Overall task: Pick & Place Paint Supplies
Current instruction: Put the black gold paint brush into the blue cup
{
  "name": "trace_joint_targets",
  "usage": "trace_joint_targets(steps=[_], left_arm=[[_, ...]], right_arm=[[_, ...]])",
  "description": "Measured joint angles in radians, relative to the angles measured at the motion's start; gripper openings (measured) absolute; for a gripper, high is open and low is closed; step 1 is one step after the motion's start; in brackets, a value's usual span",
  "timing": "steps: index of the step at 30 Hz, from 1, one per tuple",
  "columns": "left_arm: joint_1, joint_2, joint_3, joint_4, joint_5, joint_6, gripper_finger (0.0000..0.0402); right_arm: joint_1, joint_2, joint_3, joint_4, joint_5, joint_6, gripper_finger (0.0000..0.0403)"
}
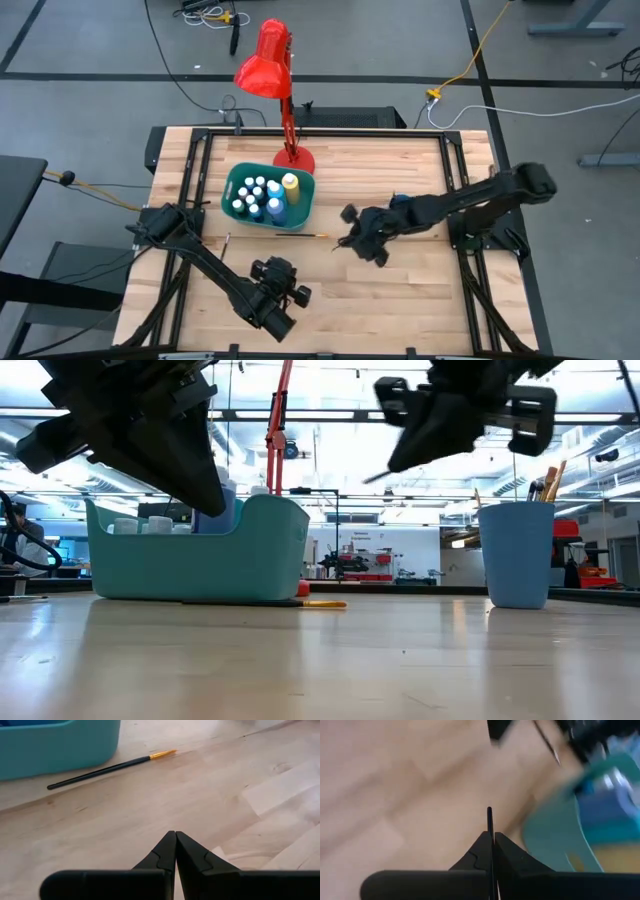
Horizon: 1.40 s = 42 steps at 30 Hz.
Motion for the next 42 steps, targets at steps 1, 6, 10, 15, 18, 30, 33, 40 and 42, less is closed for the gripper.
trace_joint_targets(steps=[1,6,10,15,18,30,33,40,42], left_arm=[[0.0,0.0,0.0,0.002,0.0,0.004,0.0018],[0.0,0.0,0.0,0.002,0.0,0.008,0.0018],[0.001,0.0,0.0,0.002,0.0,0.006,0.0018],[0.001,0.0,0.0,0.004,0.0,0.0,0.0018],[0.002,0.0,0.0,0.014,0.0,0.002,0.0018],[0.022,0.0,0.0,0.017,-0.099,0.081,0.0018],[0.043,0.0,0.0,0.015,-0.109,0.12,0.0018],[0.114,0.0,0.0,0.015,-0.105,0.215,0.0018],[0.135,0.0,0.0,0.015,-0.094,0.236,0.0018]], right_arm=[[0.002,-0.024,0.0,-0.044,0.044,-0.005,0.0009],[0.001,-0.125,0.0,-0.221,0.227,-0.028,0.0009],[0.012,-0.19,0.0,-0.271,0.362,-0.037,0.0011],[0.03,-0.258,0.001,-0.396,0.552,-0.085,0.001],[0.038,-0.291,0.001,-0.472,0.595,-0.071,0.001],[0.033,-0.318,0.001,-0.953,0.552,-0.02,0.001],[0.033,-0.318,0.001,-0.957,0.515,-0.036,0.001],[0.031,-0.315,0.001,-0.9,0.415,-0.095,0.0014],[0.026,-0.309,0.002,-0.884,0.359,-0.09,0.0017]])
